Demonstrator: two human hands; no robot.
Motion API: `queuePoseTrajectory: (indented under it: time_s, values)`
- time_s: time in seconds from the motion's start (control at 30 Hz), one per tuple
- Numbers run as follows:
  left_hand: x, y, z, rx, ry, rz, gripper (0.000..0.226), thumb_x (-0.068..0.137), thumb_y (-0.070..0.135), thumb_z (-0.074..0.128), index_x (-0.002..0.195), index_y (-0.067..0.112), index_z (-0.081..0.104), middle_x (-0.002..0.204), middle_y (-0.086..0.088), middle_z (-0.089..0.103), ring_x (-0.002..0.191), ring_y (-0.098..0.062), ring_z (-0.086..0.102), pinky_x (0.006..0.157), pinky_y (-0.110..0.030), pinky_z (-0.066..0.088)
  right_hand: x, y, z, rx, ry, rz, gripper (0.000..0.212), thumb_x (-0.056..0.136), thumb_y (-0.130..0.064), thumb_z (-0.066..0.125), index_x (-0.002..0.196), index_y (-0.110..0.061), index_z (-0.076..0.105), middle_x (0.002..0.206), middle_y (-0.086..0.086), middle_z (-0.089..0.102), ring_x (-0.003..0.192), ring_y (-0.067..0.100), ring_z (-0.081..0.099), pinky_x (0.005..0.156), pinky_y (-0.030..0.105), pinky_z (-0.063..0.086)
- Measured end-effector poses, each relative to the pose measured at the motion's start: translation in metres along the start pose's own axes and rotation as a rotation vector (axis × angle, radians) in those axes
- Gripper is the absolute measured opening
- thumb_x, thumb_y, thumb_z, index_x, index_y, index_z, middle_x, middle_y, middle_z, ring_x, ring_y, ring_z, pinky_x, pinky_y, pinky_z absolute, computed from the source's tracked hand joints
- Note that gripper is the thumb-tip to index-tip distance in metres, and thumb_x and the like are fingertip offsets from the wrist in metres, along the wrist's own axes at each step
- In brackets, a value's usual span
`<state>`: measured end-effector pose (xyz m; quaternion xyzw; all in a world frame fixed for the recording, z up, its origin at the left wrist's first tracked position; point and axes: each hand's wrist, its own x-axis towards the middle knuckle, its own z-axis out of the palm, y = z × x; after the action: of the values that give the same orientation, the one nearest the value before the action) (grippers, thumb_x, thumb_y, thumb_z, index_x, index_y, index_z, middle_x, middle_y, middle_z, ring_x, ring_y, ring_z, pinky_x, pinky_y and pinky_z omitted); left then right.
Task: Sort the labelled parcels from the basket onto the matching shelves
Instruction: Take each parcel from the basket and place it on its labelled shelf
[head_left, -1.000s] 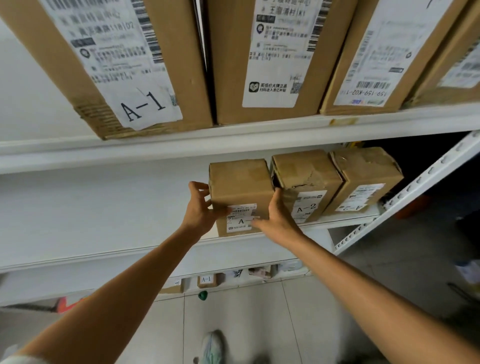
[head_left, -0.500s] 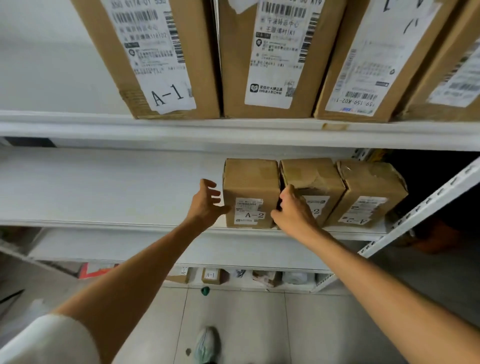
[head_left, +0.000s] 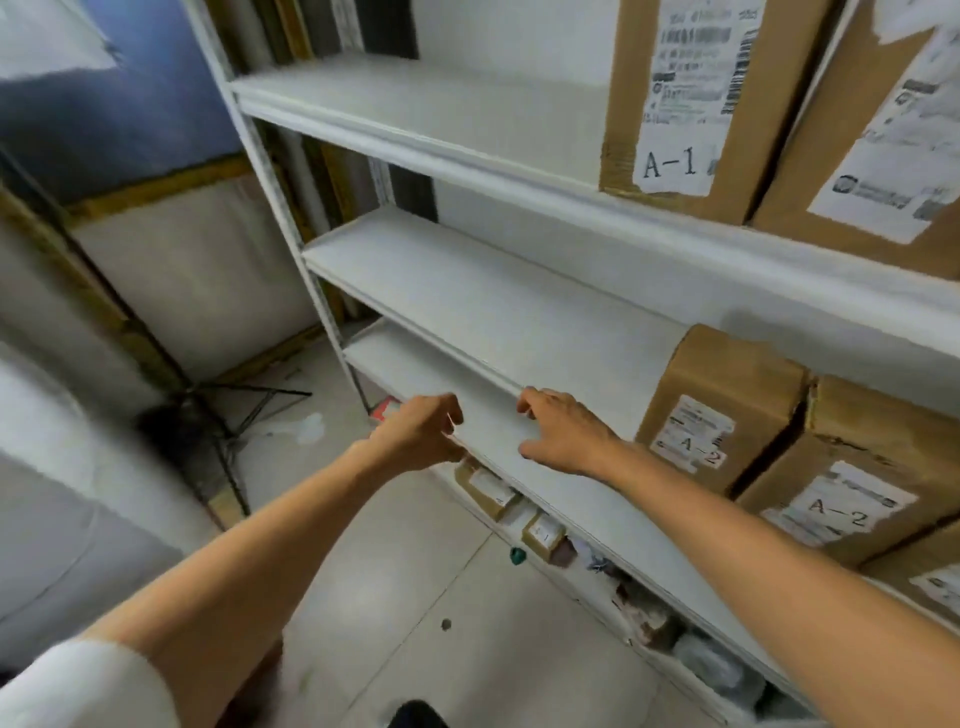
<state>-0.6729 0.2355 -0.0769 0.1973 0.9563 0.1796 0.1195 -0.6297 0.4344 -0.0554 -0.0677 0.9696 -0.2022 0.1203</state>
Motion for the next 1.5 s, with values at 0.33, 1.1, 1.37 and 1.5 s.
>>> queuePoseTrajectory:
  time_s: [0.33,1.1,1.37,1.5]
  values:
    - [-0.245,-0.144,-0.021,-0.227,0.284,-0.641,0.035,0.072,0.031,0.078,0.1,0.019,0.06,0.092,0.002,0.065,0.089,-0.019,0.064,0.082,-0.037,0.054,0.027,-0.236,0.1,-0.146,-0.271,-0.691,0.052,0.082,-0.027,0.07,0.127,-0.011,0.049,0.125,0.009,0.057,0.114,0.025,0.055,0.092,0.035,0.047]
    - [-0.738,-0.09,0.11,-0.524,0.532,-1.736,0.04,0.087,0.035,0.065,0.119,0.013,0.053,0.115,-0.005,0.06,0.098,-0.021,0.058,0.08,-0.033,0.05,-0.271,-0.554,0.325,-0.572,-0.858,-1.554,0.047,0.087,-0.021,0.06,0.127,-0.003,0.044,0.121,0.019,0.053,0.111,0.036,0.055,0.093,0.05,0.047]
    - [-0.836,-0.082,0.154,-0.681,0.721,-1.892,0.042,0.084,0.036,0.07,0.116,0.013,0.055,0.114,-0.004,0.061,0.102,-0.022,0.059,0.085,-0.033,0.05,-0.365,-0.607,0.394,-0.622,-0.918,-1.678,0.045,0.086,-0.018,0.059,0.126,-0.001,0.047,0.12,0.019,0.056,0.104,0.033,0.058,0.084,0.044,0.052]
    - [-0.861,-0.088,0.177,-0.78,0.816,-1.929,0.039,0.081,0.034,0.072,0.111,0.015,0.056,0.11,-0.004,0.062,0.097,-0.019,0.061,0.086,-0.036,0.052,-0.392,-0.617,0.427,-0.698,-0.962,-1.714,0.047,0.084,-0.018,0.063,0.127,-0.006,0.048,0.124,0.011,0.055,0.109,0.026,0.056,0.088,0.039,0.051]
